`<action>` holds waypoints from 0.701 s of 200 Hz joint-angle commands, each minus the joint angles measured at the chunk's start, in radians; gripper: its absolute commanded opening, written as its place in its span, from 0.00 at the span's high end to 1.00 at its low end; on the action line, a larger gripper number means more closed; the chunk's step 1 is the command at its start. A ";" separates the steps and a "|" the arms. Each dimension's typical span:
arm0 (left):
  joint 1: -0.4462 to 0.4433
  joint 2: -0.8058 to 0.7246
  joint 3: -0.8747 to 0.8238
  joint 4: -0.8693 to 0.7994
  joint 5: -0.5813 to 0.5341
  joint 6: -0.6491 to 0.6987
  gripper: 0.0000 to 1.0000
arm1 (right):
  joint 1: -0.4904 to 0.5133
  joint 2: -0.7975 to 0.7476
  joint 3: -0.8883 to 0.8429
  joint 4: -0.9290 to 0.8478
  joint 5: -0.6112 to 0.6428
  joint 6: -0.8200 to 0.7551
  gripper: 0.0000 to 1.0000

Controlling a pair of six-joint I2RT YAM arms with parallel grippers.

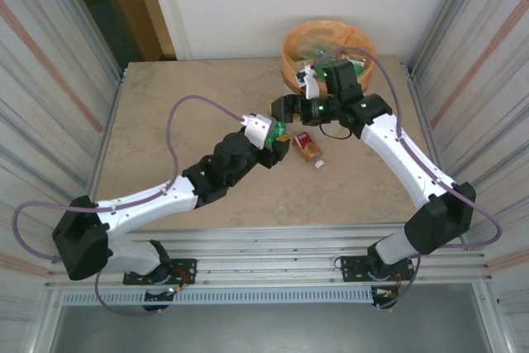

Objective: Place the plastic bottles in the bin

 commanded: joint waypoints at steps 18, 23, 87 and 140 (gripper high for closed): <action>-0.006 -0.015 0.013 0.039 0.046 0.032 0.42 | 0.009 0.009 0.031 0.026 -0.012 0.013 0.28; -0.007 -0.015 0.012 0.040 0.052 0.034 0.42 | 0.009 0.006 0.031 0.030 -0.009 0.012 0.29; -0.014 -0.018 0.013 0.047 0.089 0.052 0.42 | 0.011 0.014 0.030 0.036 0.001 0.023 0.61; -0.014 -0.033 0.012 0.035 0.050 0.035 0.10 | 0.005 0.005 0.043 0.034 0.012 0.023 0.87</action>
